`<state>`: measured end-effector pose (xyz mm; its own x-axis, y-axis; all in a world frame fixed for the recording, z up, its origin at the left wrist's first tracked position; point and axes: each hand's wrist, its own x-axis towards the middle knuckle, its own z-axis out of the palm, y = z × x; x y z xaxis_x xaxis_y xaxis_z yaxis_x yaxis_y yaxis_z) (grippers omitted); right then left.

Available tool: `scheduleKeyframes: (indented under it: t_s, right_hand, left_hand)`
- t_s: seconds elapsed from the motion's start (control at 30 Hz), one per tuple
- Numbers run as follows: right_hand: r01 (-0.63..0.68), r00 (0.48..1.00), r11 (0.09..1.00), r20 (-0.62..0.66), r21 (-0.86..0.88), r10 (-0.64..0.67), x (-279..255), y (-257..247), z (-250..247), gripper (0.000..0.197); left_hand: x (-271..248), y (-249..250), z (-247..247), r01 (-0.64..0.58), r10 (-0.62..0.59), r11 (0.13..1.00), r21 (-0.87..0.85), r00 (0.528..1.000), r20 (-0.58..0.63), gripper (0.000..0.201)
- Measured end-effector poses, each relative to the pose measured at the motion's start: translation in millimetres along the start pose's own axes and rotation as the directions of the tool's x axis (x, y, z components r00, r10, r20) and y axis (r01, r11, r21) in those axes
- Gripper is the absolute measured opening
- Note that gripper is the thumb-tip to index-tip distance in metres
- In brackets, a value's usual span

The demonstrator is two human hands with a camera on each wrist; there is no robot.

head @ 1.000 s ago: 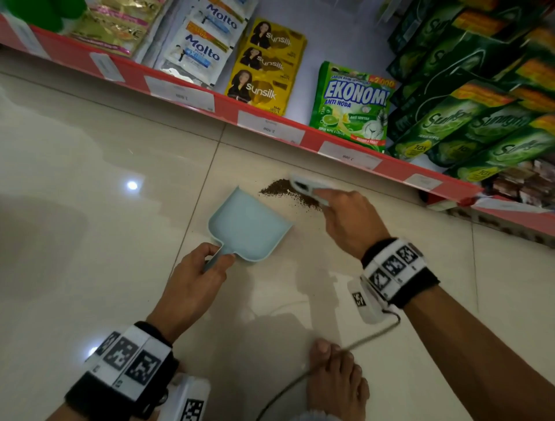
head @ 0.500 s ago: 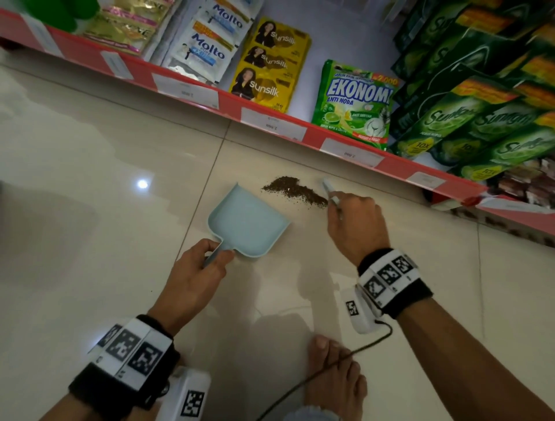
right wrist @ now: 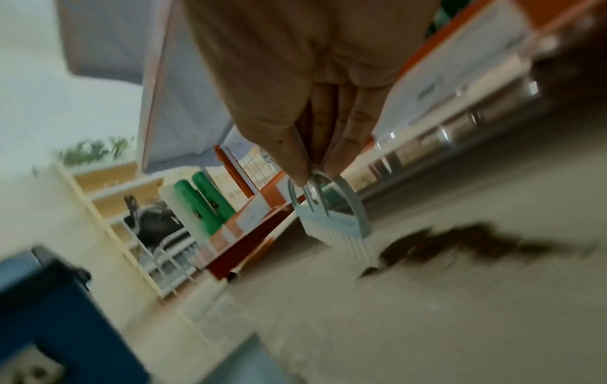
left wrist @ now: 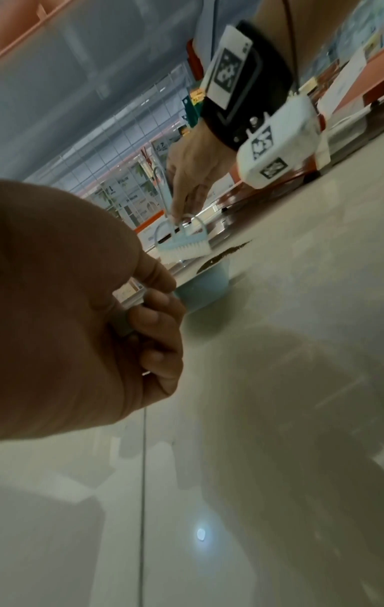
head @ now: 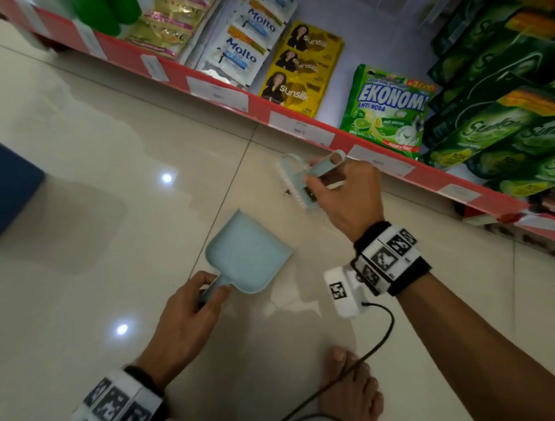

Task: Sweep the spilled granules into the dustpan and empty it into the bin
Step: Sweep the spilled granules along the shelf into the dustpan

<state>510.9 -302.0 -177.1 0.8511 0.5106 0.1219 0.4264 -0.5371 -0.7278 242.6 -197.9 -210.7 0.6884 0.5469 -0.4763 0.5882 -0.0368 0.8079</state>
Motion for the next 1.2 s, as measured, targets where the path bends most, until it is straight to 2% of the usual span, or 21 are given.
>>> scheduleKeyframes:
  t_s: [0.07, 0.1, 0.2, 0.27, 0.33, 0.4, 0.43, 0.5, 0.57, 0.63, 0.7, 0.77, 0.83, 0.97, 1.1, 1.2]
  right_hand:
    - [-0.111, 0.991, 0.966, 0.102, 0.232, 0.089, 0, -11, 31, 0.018]
    - [-0.149, 0.982, 0.949, 0.157, 0.278, 0.108, -2, -15, 47, 0.018]
    - [-0.204, 0.937, 0.947, 0.331, 0.25, 0.114, -10, -26, 83, 0.019]
    - [-0.198, 0.908, 0.965, 0.404, 0.171, 0.115, -12, -22, 89, 0.016]
    - [-0.108, 0.916, 0.994, 0.388, -0.006, 0.102, -9, -11, 77, 0.014]
    - [-0.011, 0.95, 0.978, 0.304, -0.207, 0.075, -1, 1, 55, 0.018]
    - [0.0, 0.966, 0.967, 0.251, -0.256, 0.066, 3, 6, 42, 0.02]
    - [-0.031, 0.985, 0.97, 0.156, -0.24, 0.07, 10, 13, 17, 0.018]
    - [-0.072, 0.988, 0.99, 0.127, -0.119, 0.087, 7, 11, 5, 0.014]
    - [-0.127, 0.974, 0.99, 0.195, 0.058, 0.114, -4, 2, 9, 0.012]
    - [-0.171, 0.938, 0.976, 0.324, 0.134, 0.12, -22, -6, 26, 0.011]
    - [-0.153, 0.906, 0.984, 0.411, 0.087, 0.105, -38, -6, 41, 0.011]
    - [-0.137, 0.896, 0.99, 0.425, -0.012, 0.129, -43, 2, 46, 0.012]
    - [-0.086, 0.955, 0.963, 0.253, -0.254, 0.152, -24, 21, 21, 0.016]
    - [-0.141, 0.964, 0.963, 0.19, -0.23, 0.187, -3, 24, -18, 0.015]
    - [-0.176, 0.967, 0.949, 0.137, -0.261, 0.217, 6, 22, -48, 0.015]
  left_hand:
    - [-10, -6, -14, 0.002, -0.001, 1.0, 0.016, 0.998, -0.061, 0.021]
    - [-14, -10, -21, 0.006, -0.004, 1.0, 0.024, 0.996, -0.087, 0.022]
    - [-25, -23, -38, 0.048, -0.041, 0.998, 0.046, 0.988, -0.148, 0.018]
    - [-28, -29, -45, 0.075, -0.066, 0.996, 0.048, 0.982, -0.176, 0.018]
    - [-28, -32, -48, 0.08, -0.071, 0.996, 0.045, 0.982, -0.175, 0.019]
    - [-24, -32, -48, 0.069, -0.06, 0.996, 0.05, 0.985, -0.161, 0.02]
    - [-22, -31, -48, 0.059, -0.049, 0.997, 0.057, 0.987, -0.154, 0.021]
    - [-17, -28, -46, 0.036, -0.026, 0.997, 0.071, 0.99, -0.136, 0.022]
    - [-13, -26, -45, 0.025, -0.015, 0.997, 0.078, 0.992, -0.123, 0.024]
    - [-9, -26, -44, 0.015, -0.004, 0.995, 0.098, 0.994, -0.113, 0.025]
    - [-8, -26, -46, 0.011, 0.003, 0.992, 0.122, 0.994, -0.111, 0.026]
    - [-5, -28, -47, -0.007, 0.024, 0.987, 0.16, 0.994, -0.106, 0.028]
    - [-5, -31, -49, -0.018, 0.038, 0.983, 0.18, 0.993, -0.109, 0.029]
    - [-6, -32, -50, 0.001, 0.017, 0.987, 0.162, 0.994, -0.106, 0.037]
    - [4, -21, -44, -0.034, 0.046, 0.991, 0.13, 0.995, -0.084, 0.056]
    - [17, -14, -34, -0.066, 0.076, 0.987, 0.146, 0.995, -0.067, 0.054]
